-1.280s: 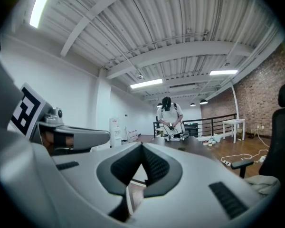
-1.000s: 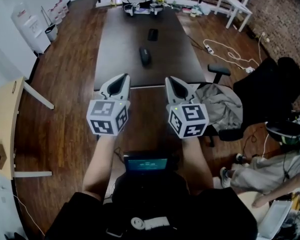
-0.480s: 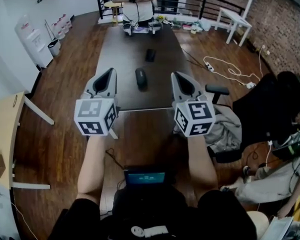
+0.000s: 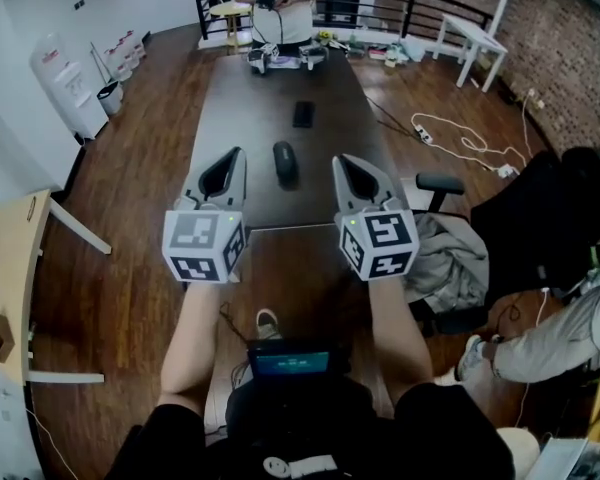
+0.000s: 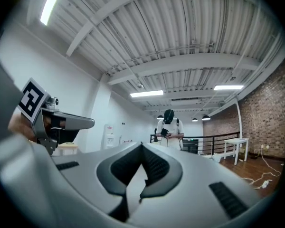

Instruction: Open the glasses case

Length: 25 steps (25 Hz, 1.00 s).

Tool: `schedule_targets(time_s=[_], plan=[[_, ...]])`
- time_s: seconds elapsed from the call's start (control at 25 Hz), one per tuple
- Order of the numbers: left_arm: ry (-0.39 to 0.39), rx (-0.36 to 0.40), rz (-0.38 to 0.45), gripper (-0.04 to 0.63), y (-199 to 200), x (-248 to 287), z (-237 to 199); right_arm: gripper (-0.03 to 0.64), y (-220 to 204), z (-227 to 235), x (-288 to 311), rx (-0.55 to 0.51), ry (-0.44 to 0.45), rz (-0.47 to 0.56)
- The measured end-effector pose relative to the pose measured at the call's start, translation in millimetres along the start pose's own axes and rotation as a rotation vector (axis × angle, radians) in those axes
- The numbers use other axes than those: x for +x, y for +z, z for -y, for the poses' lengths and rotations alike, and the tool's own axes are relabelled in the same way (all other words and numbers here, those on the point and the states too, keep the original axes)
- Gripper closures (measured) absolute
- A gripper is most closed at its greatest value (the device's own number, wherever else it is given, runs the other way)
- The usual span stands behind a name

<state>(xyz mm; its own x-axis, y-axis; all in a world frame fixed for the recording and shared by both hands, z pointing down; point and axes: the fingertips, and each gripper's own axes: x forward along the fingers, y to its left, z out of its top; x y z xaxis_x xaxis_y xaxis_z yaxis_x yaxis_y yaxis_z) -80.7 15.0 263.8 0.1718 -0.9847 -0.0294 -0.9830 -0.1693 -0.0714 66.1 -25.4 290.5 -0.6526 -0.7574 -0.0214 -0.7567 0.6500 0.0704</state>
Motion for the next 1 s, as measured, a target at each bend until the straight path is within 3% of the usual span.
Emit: schedule_targets(time_s=[1.0], plan=[[-0.07, -0.072, -0.098, 0.595, -75, 156, -89, 0.603, -68, 40, 163, 0.044, -0.023, -0.149]])
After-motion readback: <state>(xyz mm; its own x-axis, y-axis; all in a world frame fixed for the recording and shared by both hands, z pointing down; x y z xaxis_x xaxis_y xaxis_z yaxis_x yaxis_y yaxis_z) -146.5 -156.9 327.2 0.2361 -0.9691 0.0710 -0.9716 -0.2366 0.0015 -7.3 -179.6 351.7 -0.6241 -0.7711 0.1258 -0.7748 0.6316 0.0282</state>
